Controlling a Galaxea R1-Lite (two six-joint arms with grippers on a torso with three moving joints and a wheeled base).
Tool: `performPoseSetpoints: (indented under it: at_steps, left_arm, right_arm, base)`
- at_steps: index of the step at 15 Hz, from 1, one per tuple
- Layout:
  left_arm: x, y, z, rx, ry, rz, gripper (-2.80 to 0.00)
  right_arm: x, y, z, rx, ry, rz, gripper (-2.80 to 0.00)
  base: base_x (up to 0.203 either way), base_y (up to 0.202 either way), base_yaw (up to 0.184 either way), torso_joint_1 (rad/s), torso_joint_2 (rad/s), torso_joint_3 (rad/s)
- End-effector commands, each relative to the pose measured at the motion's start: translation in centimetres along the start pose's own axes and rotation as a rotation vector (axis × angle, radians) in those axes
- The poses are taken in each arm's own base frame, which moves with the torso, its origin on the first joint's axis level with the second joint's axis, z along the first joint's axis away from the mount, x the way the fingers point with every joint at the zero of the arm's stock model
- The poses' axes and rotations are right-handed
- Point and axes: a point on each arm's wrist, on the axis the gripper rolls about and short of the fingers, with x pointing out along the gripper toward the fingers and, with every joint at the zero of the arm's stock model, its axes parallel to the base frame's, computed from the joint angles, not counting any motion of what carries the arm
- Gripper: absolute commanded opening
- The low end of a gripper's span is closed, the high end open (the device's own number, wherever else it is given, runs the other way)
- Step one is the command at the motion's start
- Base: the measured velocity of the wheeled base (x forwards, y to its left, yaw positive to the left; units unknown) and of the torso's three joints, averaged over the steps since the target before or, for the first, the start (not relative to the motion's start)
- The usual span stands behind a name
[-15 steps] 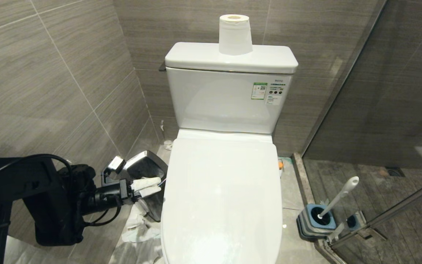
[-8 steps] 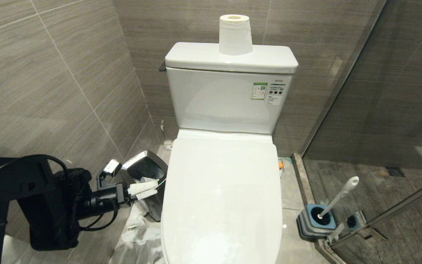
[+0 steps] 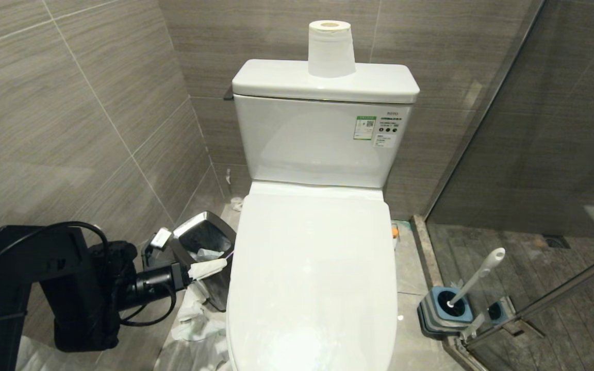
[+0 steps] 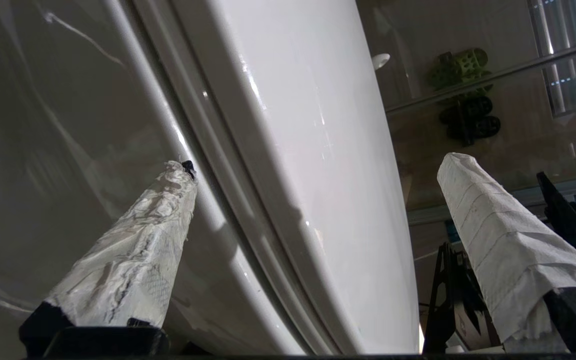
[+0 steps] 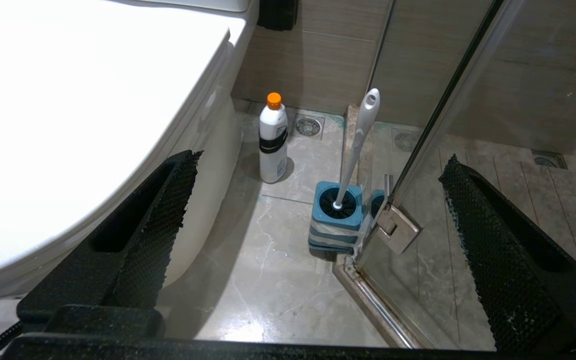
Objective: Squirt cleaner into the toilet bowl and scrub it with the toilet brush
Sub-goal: Use the left hand to lift the toilet lid slightly
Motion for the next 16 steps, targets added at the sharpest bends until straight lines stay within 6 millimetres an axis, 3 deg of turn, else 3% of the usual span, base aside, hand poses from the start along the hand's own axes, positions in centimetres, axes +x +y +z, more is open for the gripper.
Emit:
performPoseSetpoints:
  at_steps: [1, 12, 16]
  left_arm:
    - [-0.1, 0.3, 0.0, -0.010, -0.002, -0.001, 0.00]
    - [-0.2, 0.2, 0.0, -0.030, -0.002, -0.003, 0.00]
    - [-1.8, 0.0, 0.1, -0.046, -0.024, 0.022, 0.00]
  right_arm:
    - [0.1, 0.0, -0.3, -0.001, 0.010, 0.000, 0.00]
    - [0.1, 0.0, -0.3, -0.001, 0.010, 0.000, 0.00]
    - [0.1, 0.0, -0.3, -0.001, 0.010, 0.000, 0.00]
  base:
    - [0.000, 0.000, 0.000, 0.000, 0.00, 0.000]
    - [0.000, 0.000, 0.000, 0.001, 0.00, -0.047]
    - [0.000, 0.000, 0.000, 0.000, 0.00, 0.000]
